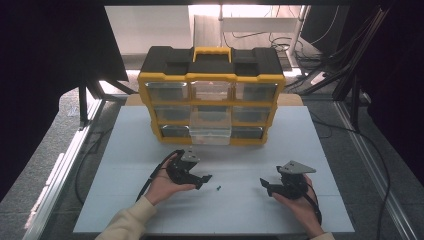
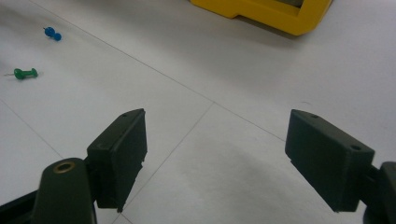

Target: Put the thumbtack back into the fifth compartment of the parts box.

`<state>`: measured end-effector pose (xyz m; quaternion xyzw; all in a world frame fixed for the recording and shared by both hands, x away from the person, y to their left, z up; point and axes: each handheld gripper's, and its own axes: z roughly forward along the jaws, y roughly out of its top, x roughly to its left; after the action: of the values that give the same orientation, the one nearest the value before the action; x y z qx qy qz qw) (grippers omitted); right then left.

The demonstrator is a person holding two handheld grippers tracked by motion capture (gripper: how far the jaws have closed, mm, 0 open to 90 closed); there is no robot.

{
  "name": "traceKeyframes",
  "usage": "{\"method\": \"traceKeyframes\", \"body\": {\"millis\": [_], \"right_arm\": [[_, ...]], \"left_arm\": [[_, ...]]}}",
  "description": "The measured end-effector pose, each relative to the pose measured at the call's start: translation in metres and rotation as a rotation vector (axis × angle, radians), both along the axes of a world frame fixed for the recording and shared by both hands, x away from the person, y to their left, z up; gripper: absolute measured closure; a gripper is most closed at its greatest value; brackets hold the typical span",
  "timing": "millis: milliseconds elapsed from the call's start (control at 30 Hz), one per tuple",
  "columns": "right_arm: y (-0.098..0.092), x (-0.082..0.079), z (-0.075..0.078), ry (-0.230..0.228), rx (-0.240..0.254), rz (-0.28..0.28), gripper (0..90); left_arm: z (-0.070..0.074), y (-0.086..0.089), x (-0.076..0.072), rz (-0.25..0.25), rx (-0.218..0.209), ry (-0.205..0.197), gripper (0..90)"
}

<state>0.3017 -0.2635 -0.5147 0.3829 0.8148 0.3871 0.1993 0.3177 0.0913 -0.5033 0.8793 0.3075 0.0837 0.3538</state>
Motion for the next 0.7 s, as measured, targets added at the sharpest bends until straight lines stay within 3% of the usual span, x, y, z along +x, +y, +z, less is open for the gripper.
{"method": "traceKeyframes", "body": {"millis": [200,700], "right_arm": [[0.000,0.000,0.000,0.000,-0.001,0.000,21.4],[0.000,0.000,0.000,0.002,-0.003,0.000,21.4]], "left_arm": [[-0.009,-0.014,0.007,-0.027,0.026,0.020,23.9],[-0.022,-0.027,0.019,-0.056,0.075,0.036,33.9]]}}
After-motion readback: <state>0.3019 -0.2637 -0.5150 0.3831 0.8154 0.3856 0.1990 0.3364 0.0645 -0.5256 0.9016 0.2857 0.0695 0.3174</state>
